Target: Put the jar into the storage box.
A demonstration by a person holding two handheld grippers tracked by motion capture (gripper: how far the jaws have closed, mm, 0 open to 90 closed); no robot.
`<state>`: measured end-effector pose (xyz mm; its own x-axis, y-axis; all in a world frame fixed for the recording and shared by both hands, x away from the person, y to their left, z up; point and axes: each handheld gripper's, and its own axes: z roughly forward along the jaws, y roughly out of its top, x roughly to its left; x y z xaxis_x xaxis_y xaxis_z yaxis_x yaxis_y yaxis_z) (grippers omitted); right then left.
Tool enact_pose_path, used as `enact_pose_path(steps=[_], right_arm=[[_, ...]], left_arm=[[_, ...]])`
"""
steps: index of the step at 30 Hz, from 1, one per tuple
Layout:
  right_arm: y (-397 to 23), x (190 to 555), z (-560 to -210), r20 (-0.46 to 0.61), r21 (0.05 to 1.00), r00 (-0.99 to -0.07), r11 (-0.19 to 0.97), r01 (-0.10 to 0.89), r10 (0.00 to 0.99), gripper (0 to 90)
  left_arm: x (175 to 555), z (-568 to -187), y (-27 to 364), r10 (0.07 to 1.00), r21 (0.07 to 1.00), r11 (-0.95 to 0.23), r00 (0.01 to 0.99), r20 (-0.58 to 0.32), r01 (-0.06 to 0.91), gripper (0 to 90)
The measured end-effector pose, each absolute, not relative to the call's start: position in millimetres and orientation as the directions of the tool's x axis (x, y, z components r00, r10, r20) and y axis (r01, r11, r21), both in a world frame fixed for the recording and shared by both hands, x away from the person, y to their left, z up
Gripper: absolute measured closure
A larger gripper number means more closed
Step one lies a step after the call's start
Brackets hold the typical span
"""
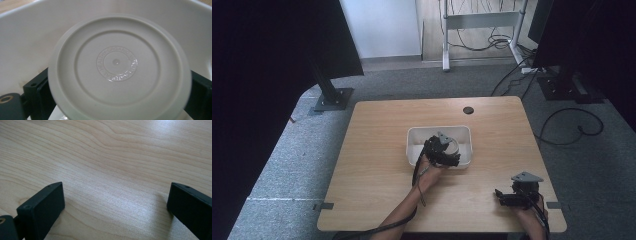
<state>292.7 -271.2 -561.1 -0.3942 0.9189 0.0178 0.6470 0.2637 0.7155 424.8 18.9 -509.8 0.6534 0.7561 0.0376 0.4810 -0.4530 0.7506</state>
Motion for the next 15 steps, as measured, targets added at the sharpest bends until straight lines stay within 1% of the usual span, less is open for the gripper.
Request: enact_pose_path(steps=[15], right_arm=[[-271.2, 292.7, -561.1, 0.018, 0.716, -0.394, 0.263, 0.647, 0.919, 0.9]], left_arm=[[414.4, -502.8, 28.3, 0.743, 0.759, -0.460, 0.668, 0.044, 0.462, 5.6]])
